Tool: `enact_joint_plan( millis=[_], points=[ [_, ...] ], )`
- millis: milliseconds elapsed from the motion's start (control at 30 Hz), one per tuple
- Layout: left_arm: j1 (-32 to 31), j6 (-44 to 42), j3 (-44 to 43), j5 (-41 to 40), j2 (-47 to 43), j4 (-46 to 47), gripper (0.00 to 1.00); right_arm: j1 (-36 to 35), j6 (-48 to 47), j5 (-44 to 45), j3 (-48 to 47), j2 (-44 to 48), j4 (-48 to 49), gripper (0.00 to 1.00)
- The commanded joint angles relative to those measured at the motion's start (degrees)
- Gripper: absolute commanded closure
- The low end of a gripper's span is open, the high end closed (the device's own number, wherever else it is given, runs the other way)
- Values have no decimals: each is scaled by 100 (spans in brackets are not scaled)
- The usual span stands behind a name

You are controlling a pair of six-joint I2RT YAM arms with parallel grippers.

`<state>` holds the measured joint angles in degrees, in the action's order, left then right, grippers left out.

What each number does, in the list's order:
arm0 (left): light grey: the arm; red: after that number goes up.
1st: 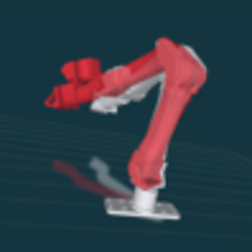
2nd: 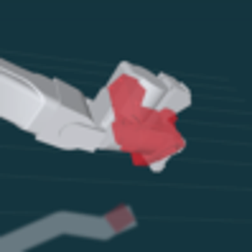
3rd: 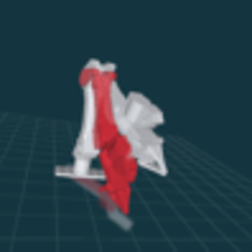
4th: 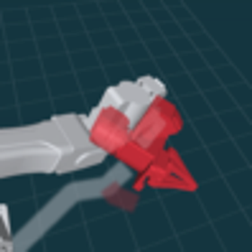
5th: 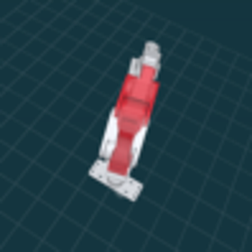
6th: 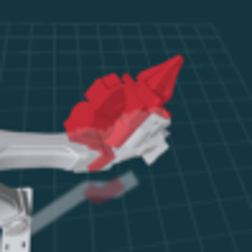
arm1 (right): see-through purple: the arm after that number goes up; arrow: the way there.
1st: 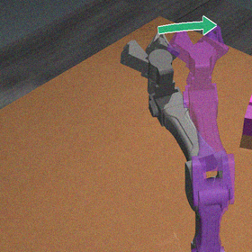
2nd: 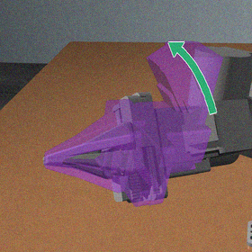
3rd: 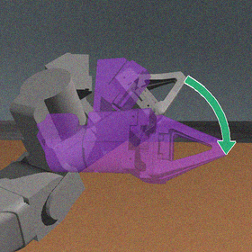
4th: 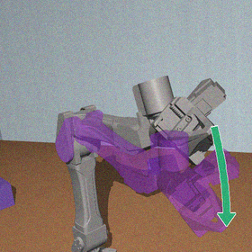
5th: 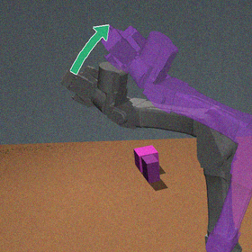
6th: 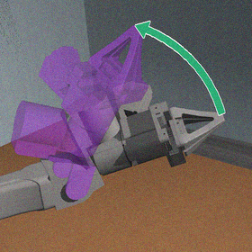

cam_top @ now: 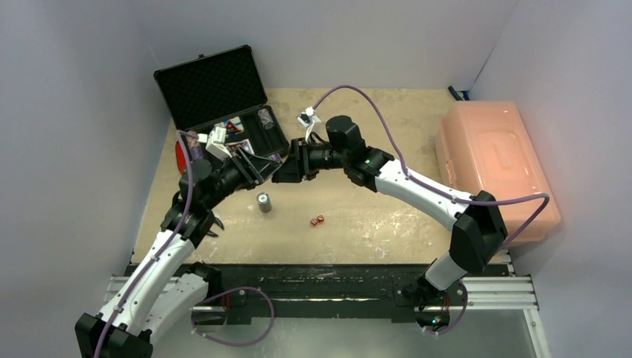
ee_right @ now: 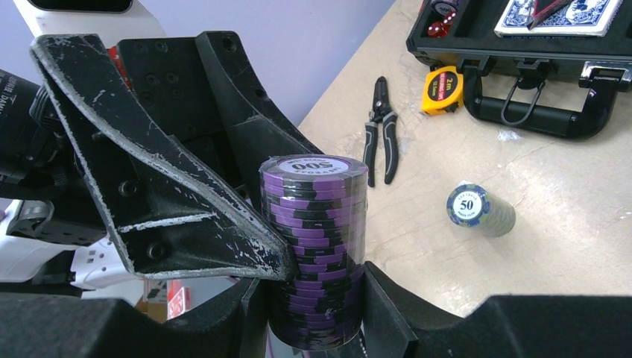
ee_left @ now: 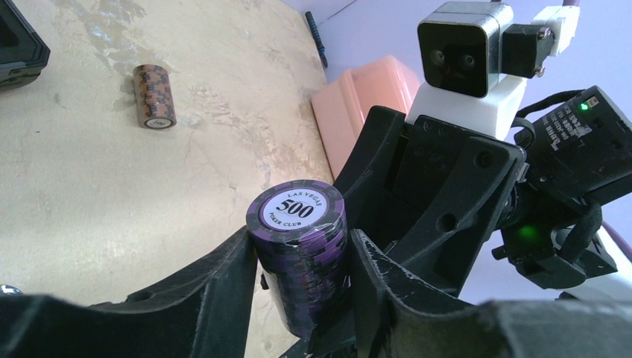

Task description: Pack up texas hold em set

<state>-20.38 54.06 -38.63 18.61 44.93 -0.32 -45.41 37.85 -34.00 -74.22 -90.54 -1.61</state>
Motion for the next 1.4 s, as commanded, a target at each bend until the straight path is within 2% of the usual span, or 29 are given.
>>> enact_joint_plan(
  millis=[0,133,200,367,600,967,1367],
  points=[
    [-50,41,-118,-130,-15,228,65,-47,69,-102,-109,357,732,100],
    [-54,24,-118,-139,-17,185,89,-47,57,-68,-144,344,725,98],
    [-54,-11,-154,-172,-19,101,100,-48,43,-36,-146,359,707,84],
    [-54,-98,-274,-302,-45,-244,100,-48,-66,175,-149,477,553,31],
    [-54,-339,-661,-466,72,-667,100,-45,-311,441,-135,667,179,2],
    [-54,-707,-1489,-875,792,-1285,100,-42,-786,1563,74,1295,-710,1],
    [-32,-1352,-3121,-1602,2416,-2437,100,-38,-952,2388,258,1665,-1152,1]
  ],
)
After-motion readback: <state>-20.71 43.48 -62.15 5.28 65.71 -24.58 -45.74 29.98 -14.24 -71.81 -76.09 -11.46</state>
